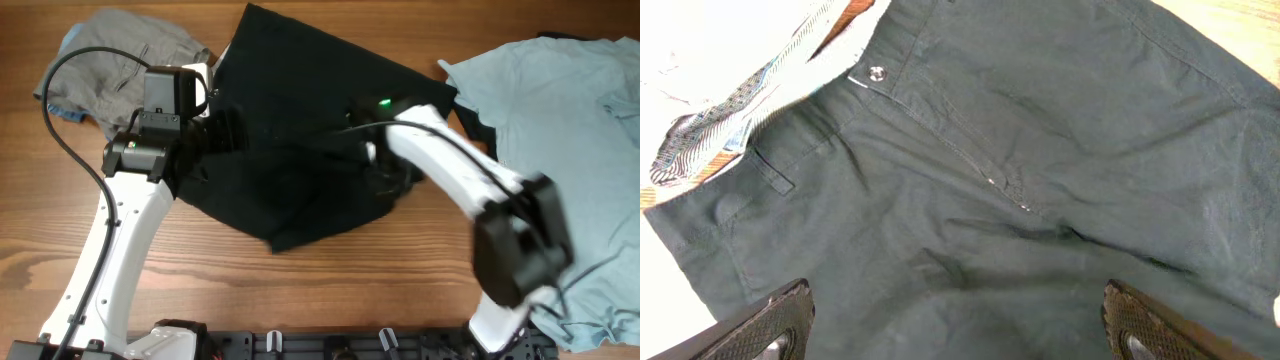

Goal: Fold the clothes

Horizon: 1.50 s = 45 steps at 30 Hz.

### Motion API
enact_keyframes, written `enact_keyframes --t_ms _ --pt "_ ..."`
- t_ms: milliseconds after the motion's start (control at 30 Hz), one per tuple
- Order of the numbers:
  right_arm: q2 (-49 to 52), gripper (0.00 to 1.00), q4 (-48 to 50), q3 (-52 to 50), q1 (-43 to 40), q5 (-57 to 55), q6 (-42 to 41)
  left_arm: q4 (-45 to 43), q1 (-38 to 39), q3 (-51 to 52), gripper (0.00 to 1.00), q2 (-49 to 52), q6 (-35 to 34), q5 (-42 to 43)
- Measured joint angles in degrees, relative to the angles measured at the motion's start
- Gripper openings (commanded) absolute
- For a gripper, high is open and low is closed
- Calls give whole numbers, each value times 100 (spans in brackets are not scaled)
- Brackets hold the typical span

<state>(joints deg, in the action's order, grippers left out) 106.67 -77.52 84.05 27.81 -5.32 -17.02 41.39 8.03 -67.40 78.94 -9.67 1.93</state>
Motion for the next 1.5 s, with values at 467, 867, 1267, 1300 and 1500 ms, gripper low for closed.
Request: enact_keyframes --t_ms 467,867,1267,1300,1500 --pt "-841 77 1279 7 -1239 632 573 542 0 7 36 101 37 -313" --pt "-841 47 1550 -531 -1202 1478 321 -479 -170 667 4 2267 -308 -291" --pt "-839 61 2671 -2000 -1200 2186 581 -758 -1711 476 6 2815 -1401 -306" --pt "-839 63 2590 -2009 -1200 2479 844 -774 -1777 476 9 2815 -1373 -225" --pt "-839 30 2658 -2065 -1069 2732 975 -754 -1690 540 28 2706 -1005 -9"
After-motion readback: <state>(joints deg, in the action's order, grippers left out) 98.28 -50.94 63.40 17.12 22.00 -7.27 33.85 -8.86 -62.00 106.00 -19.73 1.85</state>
